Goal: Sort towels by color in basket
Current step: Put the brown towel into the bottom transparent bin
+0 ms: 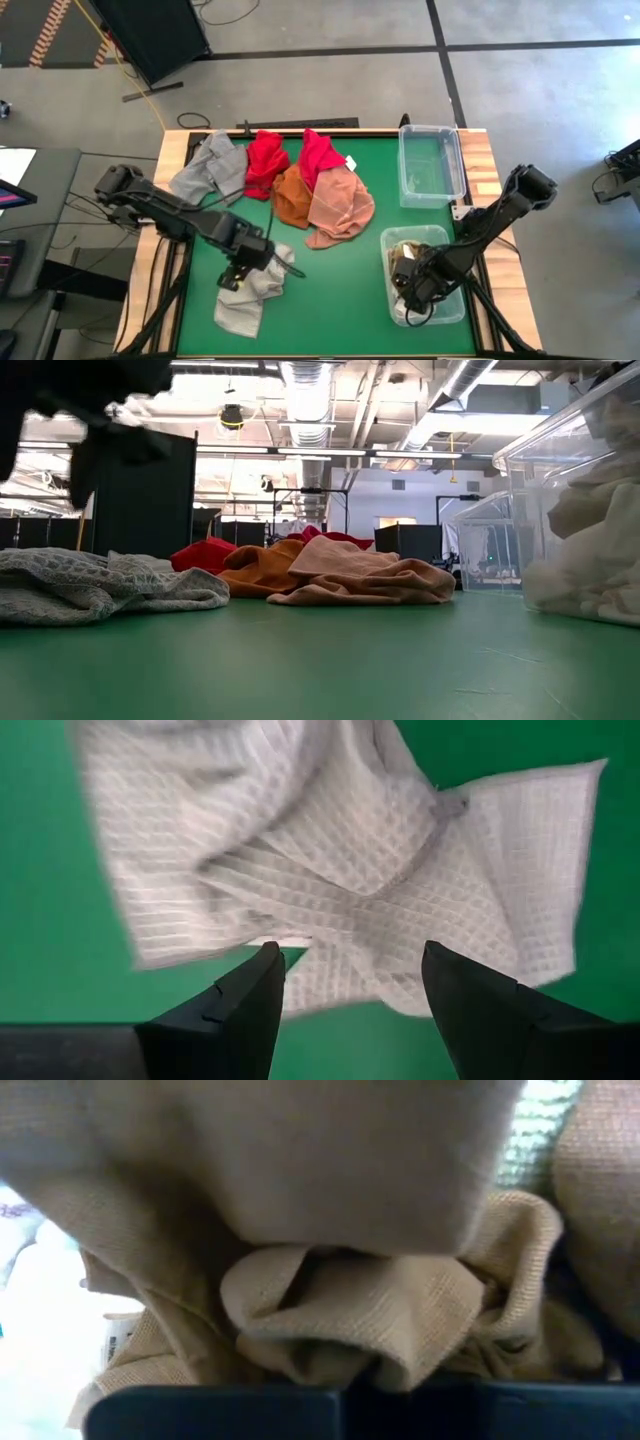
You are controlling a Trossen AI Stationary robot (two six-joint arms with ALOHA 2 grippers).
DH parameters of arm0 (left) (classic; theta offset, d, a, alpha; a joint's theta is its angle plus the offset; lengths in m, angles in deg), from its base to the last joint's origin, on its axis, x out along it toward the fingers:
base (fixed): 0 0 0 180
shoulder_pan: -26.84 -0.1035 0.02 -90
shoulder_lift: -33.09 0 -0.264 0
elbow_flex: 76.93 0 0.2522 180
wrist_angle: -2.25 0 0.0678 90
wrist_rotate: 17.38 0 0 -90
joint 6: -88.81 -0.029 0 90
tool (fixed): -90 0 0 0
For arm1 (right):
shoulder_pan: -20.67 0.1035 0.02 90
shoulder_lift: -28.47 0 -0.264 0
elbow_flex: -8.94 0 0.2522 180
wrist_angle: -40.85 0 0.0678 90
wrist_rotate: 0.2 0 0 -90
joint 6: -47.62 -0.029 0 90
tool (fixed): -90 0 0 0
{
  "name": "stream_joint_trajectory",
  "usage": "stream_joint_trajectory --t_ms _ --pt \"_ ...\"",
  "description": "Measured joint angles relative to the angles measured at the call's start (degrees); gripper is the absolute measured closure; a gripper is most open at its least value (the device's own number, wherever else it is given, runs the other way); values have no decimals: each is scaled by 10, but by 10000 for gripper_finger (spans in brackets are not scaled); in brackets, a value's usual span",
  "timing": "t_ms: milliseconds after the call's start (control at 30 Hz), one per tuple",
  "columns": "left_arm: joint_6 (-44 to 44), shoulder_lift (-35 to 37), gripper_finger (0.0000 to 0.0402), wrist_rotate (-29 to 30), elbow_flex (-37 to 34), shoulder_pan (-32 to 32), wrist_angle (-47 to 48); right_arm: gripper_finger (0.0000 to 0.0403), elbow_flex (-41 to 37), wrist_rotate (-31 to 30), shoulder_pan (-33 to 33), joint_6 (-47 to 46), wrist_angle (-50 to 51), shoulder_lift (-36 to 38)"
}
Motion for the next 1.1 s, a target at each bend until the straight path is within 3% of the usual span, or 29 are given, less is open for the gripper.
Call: stream_joint_trajectory --t_ms 267,567,700,933,1100 --pt "49 39 166 0 -141 72 -187 356 -2 -1 0 -1 -1 34" --pt "53 25 79 71 -191 119 -300 318 -2 -4 0 -12 0 71" --pt "49 -3 63 79 -208 122 -343 298 -2 -4 0 -12 0 82" --pt "50 -69 82 80 -209 122 -366 284 -2 -4 0 -18 -1 125" --pt "45 -82 158 80 -200 122 -371 284 -1 -4 0 -23 -1 174"
